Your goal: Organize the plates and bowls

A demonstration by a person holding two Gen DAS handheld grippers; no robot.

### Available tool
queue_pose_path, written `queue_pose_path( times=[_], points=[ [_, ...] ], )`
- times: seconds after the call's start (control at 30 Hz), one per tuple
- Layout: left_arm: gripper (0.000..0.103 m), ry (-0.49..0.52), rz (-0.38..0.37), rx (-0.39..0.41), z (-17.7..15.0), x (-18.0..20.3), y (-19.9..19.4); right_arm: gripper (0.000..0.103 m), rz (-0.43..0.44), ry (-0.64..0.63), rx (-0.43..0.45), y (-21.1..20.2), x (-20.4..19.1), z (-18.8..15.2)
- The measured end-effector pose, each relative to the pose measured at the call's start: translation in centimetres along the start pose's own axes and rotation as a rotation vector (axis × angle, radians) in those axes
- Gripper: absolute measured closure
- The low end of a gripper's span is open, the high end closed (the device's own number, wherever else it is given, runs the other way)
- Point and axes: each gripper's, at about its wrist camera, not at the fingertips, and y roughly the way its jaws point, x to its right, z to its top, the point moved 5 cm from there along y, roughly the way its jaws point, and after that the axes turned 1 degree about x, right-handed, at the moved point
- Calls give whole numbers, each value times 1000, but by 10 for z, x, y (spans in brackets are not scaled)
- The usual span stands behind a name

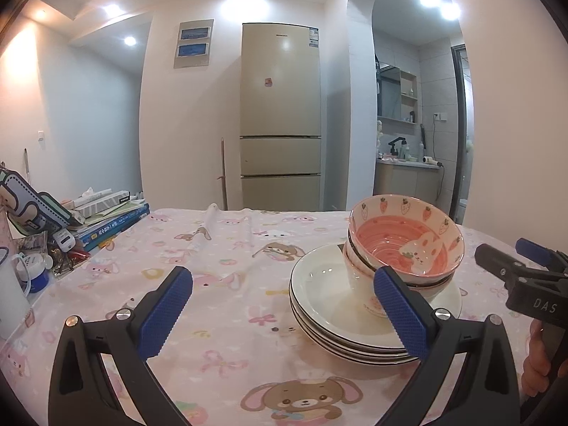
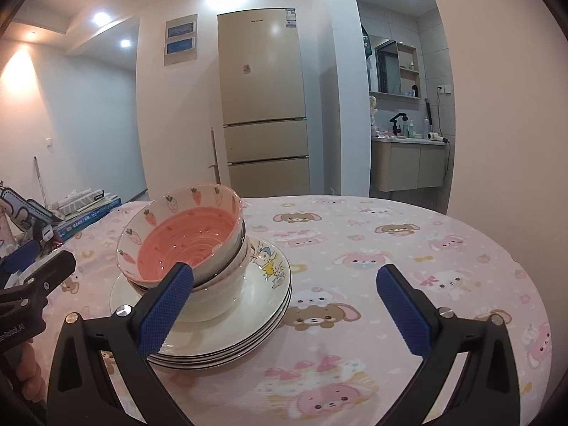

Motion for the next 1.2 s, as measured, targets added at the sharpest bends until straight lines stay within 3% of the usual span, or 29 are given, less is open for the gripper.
queue_pose_path(
  times=[0.57, 1.2],
  points=[
    [0, -1, 5, 0, 0, -2, 1, 0, 15, 12, 66, -12, 0, 5],
    [0, -2, 5, -1, 0, -2, 1, 0, 19, 10, 59, -12, 1, 6]
  ],
)
